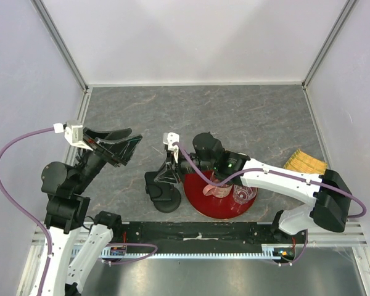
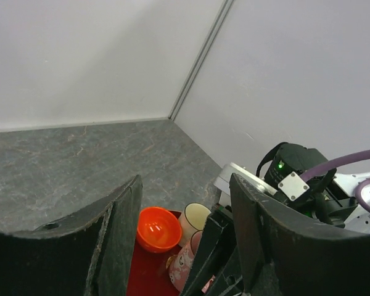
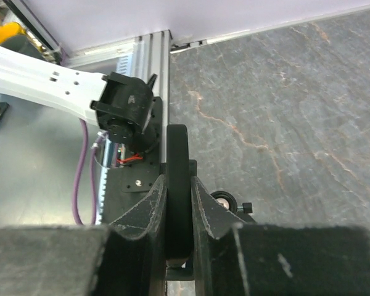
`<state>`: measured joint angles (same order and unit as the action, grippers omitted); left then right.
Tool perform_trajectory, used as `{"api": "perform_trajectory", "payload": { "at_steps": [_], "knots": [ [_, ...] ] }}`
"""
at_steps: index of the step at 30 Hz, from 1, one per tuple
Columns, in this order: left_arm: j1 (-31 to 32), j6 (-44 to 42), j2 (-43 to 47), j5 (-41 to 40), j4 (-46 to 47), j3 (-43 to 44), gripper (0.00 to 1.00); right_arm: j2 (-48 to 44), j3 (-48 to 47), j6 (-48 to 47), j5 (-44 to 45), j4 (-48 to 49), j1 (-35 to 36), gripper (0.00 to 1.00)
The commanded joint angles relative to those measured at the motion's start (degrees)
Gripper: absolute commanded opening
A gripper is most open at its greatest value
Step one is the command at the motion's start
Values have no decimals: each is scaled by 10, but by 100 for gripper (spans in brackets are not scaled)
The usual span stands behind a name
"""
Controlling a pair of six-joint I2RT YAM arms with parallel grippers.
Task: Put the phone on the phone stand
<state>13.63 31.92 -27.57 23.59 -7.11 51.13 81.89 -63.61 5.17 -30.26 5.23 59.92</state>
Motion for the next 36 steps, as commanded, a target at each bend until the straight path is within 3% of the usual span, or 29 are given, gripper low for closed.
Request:
{"api": "perform_trajectory", "payload": {
  "at_steps": [1,7,17,18,21,24,26,31,32,36],
  "knots": [
    [0,-12,15,-9,-12,9,65,-47,24,21,19,148,7,0],
    [0,-9,15,-13,-12,5,65,-49,60,57,29,199,7,0],
    [0,0,14,-7,0,-3,65,-92,127,63,79,206,33,0],
    [0,1,14,-7,3,-4,65,-95,130,63,84,203,33,9],
    [0,6,11,-4,9,-12,65,-100,129,56,89,181,33,21],
    [0,7,8,-3,11,-12,65,-105,112,55,106,148,34,49],
    [0,8,8,-3,11,-14,65,-110,104,52,113,114,34,63],
    [0,9,9,-4,11,-16,65,-126,52,52,149,12,34,80],
    [0,9,9,-4,11,-15,65,-131,46,56,159,1,33,89],
    [-1,9,11,-4,5,-9,65,-166,-7,70,241,-93,34,95]
  ]
}}
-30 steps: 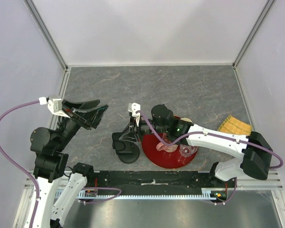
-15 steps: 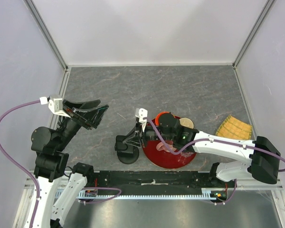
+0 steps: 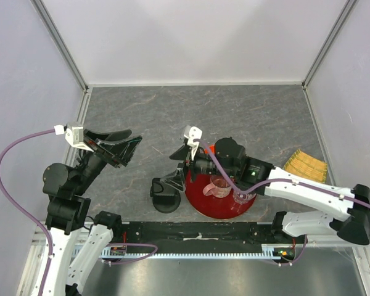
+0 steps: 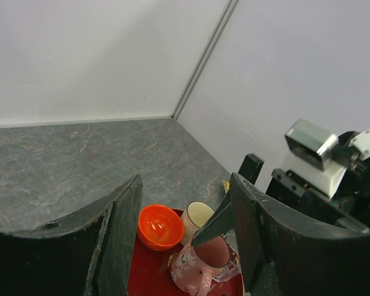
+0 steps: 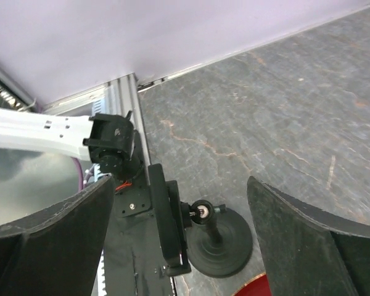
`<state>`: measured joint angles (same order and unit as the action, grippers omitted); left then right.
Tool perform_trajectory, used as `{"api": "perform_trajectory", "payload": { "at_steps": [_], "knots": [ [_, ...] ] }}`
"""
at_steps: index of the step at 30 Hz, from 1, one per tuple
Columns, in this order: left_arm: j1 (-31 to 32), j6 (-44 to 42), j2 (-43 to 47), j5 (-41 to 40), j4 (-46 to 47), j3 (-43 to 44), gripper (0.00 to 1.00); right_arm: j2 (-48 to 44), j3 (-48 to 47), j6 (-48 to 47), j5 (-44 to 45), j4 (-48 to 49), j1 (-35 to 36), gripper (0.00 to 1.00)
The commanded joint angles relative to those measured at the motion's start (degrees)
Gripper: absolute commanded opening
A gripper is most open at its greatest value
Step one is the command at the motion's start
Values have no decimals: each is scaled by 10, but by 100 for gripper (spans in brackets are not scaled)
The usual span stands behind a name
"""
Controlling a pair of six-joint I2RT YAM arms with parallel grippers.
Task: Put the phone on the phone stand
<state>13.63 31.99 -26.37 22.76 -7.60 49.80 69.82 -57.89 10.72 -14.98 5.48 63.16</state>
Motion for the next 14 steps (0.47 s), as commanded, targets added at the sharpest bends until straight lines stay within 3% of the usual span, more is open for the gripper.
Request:
{"api": "perform_trajectory", "payload": {
  "at_steps": [1,5,9,14],
  "knots": [
    [-1,7,-1,4,7,7,65,-55,-75,18,114,-146,0,96],
    [-1,-13,-1,1,-22,41,66,-113,-140,26,348,-306,0,98],
    [0,-38,4,-12,-65,88,66,-194,-208,10,499,-416,1,98],
    [0,-64,8,-32,-116,167,70,-338,-273,-50,540,-433,1,98]
  ]
}}
